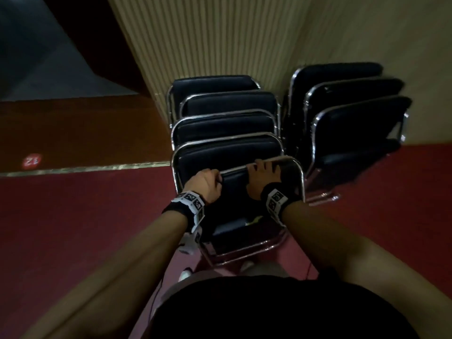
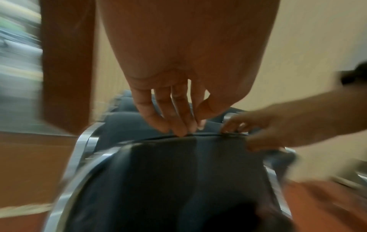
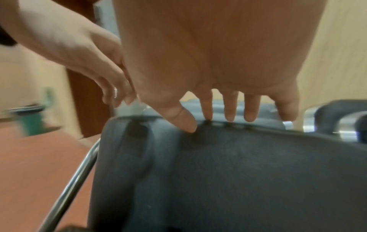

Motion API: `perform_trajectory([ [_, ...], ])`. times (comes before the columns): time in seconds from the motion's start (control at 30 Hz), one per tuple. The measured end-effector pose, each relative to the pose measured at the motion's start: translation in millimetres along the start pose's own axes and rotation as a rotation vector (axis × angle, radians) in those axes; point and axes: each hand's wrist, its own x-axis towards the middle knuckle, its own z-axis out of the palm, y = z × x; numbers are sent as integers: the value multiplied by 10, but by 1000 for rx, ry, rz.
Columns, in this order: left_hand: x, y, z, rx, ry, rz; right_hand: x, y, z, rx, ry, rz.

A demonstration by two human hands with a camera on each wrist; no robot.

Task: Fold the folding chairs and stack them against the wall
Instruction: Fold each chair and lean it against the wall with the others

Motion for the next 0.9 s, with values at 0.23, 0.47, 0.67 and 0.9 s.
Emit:
perform_trajectory([
  [0.23, -379, 340, 415, 61, -236, 235, -1196, -98, 224, 210, 8, 291],
  [0.47, -1062, 1216, 996, 263, -404, 564, -2740, 249, 552, 542, -30, 652],
  [0.67, -2375, 2128, 1897, 422, -539, 839, -4727, 585, 1409, 748, 36, 959],
  [0.9, -4754, 3021, 3415, 624, -653, 1192, -7573, 534, 2617, 923, 71, 1276],
])
